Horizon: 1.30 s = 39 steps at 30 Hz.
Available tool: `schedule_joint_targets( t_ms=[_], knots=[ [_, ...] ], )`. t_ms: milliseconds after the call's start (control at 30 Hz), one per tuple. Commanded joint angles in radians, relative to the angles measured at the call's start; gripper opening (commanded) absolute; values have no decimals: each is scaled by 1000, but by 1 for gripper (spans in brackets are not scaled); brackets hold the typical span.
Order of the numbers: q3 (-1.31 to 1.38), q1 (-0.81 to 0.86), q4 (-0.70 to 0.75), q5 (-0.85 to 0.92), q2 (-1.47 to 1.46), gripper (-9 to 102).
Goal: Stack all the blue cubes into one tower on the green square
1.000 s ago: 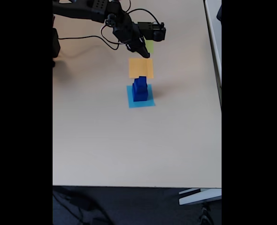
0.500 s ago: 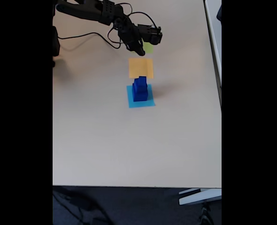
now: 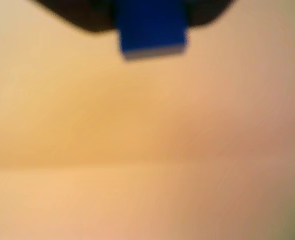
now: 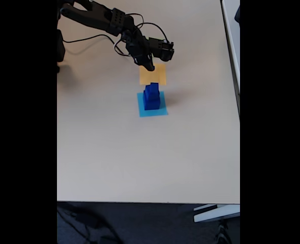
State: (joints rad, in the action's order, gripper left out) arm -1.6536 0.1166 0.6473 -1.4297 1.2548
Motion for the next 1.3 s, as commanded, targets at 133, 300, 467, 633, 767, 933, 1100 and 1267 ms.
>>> schedule_joint_targets(
  t_ms=[133,300,467,633,767,933,1100,1267],
  knots=[
    [5,6,-18,-21,5,5],
    [3,6,-29,-23,-6,8],
    [2,6,-41,-18,-8,11],
    [20,-3,-71,41,9,17],
    [81,-11,-77,127,29,21],
    [153,-11,-124,221,44,23],
    [224,-9,-124,314,91,24],
    [298,18,-25,402,164,25]
  ],
)
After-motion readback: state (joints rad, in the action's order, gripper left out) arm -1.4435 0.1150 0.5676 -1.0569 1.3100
